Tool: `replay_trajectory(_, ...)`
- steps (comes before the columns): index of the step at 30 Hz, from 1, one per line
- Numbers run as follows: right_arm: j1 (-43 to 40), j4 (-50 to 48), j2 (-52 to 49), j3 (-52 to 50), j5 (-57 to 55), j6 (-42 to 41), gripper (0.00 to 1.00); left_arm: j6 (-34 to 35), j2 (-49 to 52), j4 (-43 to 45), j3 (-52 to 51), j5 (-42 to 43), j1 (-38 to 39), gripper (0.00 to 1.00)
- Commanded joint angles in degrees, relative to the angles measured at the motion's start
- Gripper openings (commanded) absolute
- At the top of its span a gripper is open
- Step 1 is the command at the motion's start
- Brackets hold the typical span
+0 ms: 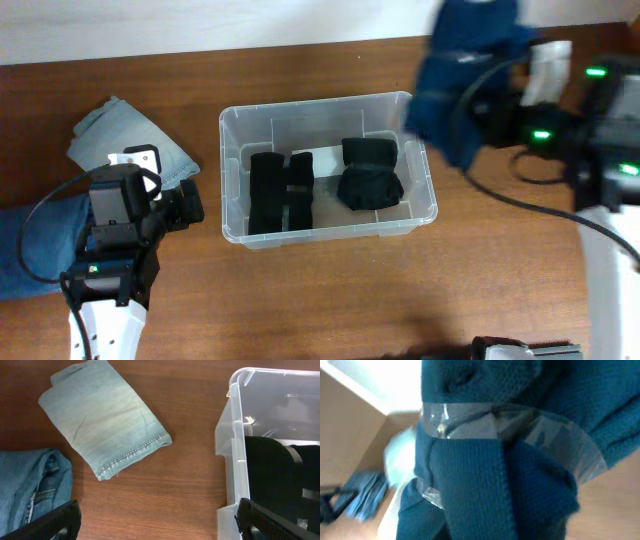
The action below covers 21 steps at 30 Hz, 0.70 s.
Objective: Pack container
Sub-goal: 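Grasp the teal taped bundle with the right gripper, then lower the teal bundle into the box between the black bundles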
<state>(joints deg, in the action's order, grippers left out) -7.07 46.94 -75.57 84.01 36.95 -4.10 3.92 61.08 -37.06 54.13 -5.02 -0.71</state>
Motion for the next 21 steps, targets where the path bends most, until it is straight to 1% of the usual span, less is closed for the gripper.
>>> replay_trajectory(1,9.4,0.0,-5.66,-0.59,-4.9,-2.4,0.04,0.31,0.09,0.09,1.11,-0.83,0.17,1.0)
replay_trajectory(3,13.88,-0.15,-9.49,-0.59,-5.03,-2.43,0.04,0.31,0.09,0.09,1.11,-0.83,0.17,0.99)
replay_trajectory(7,19.78,-1.2,-17.49,-0.59,-5.07,-3.93,0.04,0.33,0.09,0.09,1.11,-0.83,0.17,0.99)
replay_trajectory(8,22.14,-1.88,-21.29,-0.59,-5.07,-3.93,0.04,0.31,0.11,0.09,1.11,-0.83,0.17,1.0)
replay_trajectory(13,27.1,-4.7,-30.18,-0.59,-6.27,-5.9,0.04,0.31,0.09,0.09,1.11,-0.83,0.17,0.99)
replay_trajectory(15,27.32,-4.76,-30.69,-0.59,-7.85,-5.86,0.04,0.33,0.09,0.09,1.11,-0.83,0.17,0.99)
replay_trajectory(16,27.3,-4.7,-30.67,-0.57,-8.9,-5.79,0.07,0.31,0.11,0.09,1.11,-0.83,0.17,0.99)
replay_trajectory(17,27.28,-4.48,-30.36,-0.5,-9.64,-5.14,0.17,0.31,0.09,0.09,1.11,-0.83,0.17,0.99)
replay_trajectory(18,26.95,-3.67,-29.33,-0.09,-9.53,-3.56,0.61,0.31,0.09,0.09,1.11,-0.85,0.17,1.0)
replay_trajectory(19,26.88,-2.8,-28.65,0.37,-9.62,-3.23,0.85,0.31,0.09,0.09,1.11,-0.85,0.17,0.99)
replay_trajectory(20,26.88,-1.64,-27.74,1.11,-9.62,-2.6,0.99,0.31,0.09,0.09,1.11,-0.83,0.17,0.99)
replay_trajectory(21,26.88,-0.59,-26.84,1.92,-9.64,-2.14,0.99,0.31,0.09,0.09,1.11,-0.83,0.17,0.99)
